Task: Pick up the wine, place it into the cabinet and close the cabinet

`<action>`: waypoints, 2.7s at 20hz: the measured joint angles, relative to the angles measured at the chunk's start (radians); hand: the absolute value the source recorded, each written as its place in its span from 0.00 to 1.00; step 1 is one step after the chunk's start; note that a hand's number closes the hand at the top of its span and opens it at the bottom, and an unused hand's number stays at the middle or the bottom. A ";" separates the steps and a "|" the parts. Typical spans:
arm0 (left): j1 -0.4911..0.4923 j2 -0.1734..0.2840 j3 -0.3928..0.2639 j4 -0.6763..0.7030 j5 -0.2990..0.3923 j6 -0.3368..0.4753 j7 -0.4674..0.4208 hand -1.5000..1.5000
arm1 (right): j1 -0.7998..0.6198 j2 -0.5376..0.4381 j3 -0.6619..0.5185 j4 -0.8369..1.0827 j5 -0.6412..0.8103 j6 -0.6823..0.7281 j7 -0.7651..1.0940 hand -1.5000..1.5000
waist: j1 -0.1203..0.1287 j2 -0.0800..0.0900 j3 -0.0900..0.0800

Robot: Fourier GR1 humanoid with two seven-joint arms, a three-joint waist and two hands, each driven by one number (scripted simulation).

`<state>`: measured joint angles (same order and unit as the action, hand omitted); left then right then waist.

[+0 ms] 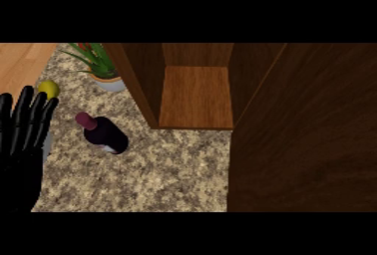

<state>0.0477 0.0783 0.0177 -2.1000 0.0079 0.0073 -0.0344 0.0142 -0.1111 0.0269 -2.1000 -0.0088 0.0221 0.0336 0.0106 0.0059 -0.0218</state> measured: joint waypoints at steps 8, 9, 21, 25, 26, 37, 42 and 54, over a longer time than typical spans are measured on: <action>-0.118 -0.011 0.041 0.085 -0.032 0.060 0.040 0.00 | 0.087 0.038 0.059 -0.125 -0.017 -0.004 0.062 0.00 | -0.020 -0.006 0.019; -0.123 -0.020 0.039 0.084 -0.023 0.066 0.065 0.00 | 0.101 0.038 0.069 -0.146 -0.045 0.008 0.086 0.00 | -0.020 -0.007 0.020; -0.223 -0.055 -0.026 -0.045 -0.051 0.165 0.368 0.00 | 0.154 0.074 0.282 -0.382 -0.008 -0.047 0.353 0.00 | -0.014 -0.008 0.022; -0.265 -0.044 -0.024 -0.086 -0.068 0.189 0.464 0.00 | 0.134 0.097 0.385 -0.387 0.027 -0.106 0.402 0.00 | -0.015 -0.009 0.021; -0.252 -0.047 -0.037 -0.103 -0.076 0.192 0.480 0.00 | 0.126 0.095 0.394 -0.388 0.030 -0.116 0.414 0.00 | -0.015 -0.009 0.021; -0.273 -0.042 -0.025 -0.095 -0.113 0.225 0.551 0.00 | 0.050 0.069 0.468 -0.398 0.058 -0.211 0.505 0.00 | -0.019 -0.010 0.021; -0.282 -0.025 0.011 -0.076 -0.098 0.222 0.564 0.00 | 0.021 0.047 0.475 -0.399 0.071 -0.251 0.532 0.00 | -0.020 -0.010 0.021; -0.221 -0.030 0.059 0.060 -0.049 0.193 0.411 0.00 | -0.038 -0.012 0.493 -0.407 0.090 -0.327 0.581 0.00 | -0.024 -0.010 0.020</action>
<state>-0.1734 0.0488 0.0768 -2.0400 -0.0412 0.2006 0.3768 -0.0236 -0.1234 0.5196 -2.5073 0.0815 -0.3054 0.6148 -0.0137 -0.0040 -0.0016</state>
